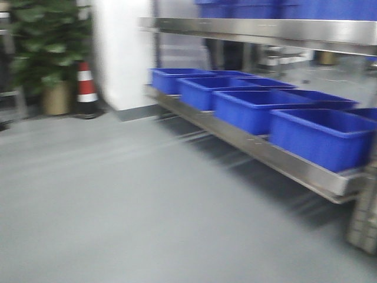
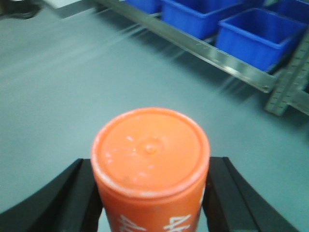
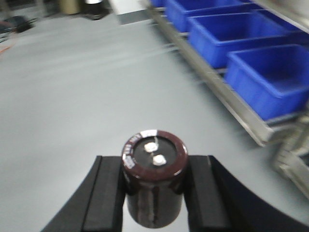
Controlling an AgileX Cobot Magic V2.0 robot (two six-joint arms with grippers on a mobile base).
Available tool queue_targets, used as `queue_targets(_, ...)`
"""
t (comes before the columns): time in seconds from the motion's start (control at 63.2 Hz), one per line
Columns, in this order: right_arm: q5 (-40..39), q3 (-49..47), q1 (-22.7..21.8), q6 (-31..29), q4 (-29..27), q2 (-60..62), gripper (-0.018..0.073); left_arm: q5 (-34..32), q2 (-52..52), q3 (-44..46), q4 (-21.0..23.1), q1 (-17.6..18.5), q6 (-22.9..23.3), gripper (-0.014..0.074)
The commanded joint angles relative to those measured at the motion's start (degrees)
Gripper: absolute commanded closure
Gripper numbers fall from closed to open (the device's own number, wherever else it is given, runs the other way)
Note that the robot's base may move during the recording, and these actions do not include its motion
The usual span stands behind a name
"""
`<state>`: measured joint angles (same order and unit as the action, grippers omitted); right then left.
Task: Place cylindrical capacitor in blue bin on shelf
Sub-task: 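Drive the base to the steel shelf holding both cylinders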
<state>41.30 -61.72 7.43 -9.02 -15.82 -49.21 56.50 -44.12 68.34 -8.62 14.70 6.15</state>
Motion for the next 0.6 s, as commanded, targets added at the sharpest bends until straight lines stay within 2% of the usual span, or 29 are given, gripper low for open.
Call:
queue_targets(0.0,-1.53,-0.64,0.10,-0.30,0.16,0.18,0.0721,-0.94,0.21,0.31,0.29,0.31,0.31,0.0707)
queue_targets(0.585,-1.53,-0.64,0.10,-0.30,0.16,0.18,0.0721,-0.94,0.21,0.31,0.29,0.31,0.31,0.0707)
